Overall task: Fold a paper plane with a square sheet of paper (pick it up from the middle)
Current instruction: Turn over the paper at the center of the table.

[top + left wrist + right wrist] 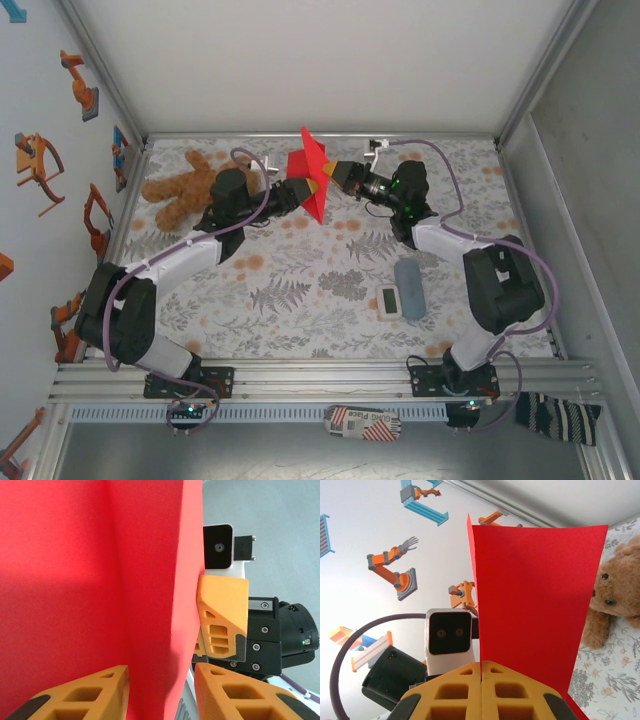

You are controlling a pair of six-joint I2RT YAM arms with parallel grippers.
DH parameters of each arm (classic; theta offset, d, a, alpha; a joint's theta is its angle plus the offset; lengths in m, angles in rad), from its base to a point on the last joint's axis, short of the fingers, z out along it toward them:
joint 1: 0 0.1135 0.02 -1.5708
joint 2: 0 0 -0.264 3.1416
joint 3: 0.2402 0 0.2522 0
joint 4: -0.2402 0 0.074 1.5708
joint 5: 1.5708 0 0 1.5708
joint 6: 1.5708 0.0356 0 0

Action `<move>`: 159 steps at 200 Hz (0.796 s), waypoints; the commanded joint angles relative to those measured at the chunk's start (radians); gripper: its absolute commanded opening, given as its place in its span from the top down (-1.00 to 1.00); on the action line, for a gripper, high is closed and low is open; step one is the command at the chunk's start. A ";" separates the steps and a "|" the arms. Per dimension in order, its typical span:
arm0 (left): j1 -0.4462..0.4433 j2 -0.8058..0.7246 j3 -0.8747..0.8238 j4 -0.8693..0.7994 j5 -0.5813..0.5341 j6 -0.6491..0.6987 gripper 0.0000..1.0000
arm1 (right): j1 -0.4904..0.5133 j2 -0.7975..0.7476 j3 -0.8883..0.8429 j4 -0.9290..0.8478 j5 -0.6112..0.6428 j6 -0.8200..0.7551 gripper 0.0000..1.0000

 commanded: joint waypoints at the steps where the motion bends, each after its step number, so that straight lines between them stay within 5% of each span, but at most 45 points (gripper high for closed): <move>1: -0.004 0.014 0.035 0.062 0.038 -0.007 0.24 | -0.005 0.014 0.003 0.099 -0.021 0.054 1.00; 159: -0.004 0.022 0.058 0.087 0.068 0.003 0.69 | -0.017 0.014 -0.008 0.085 -0.004 0.072 0.90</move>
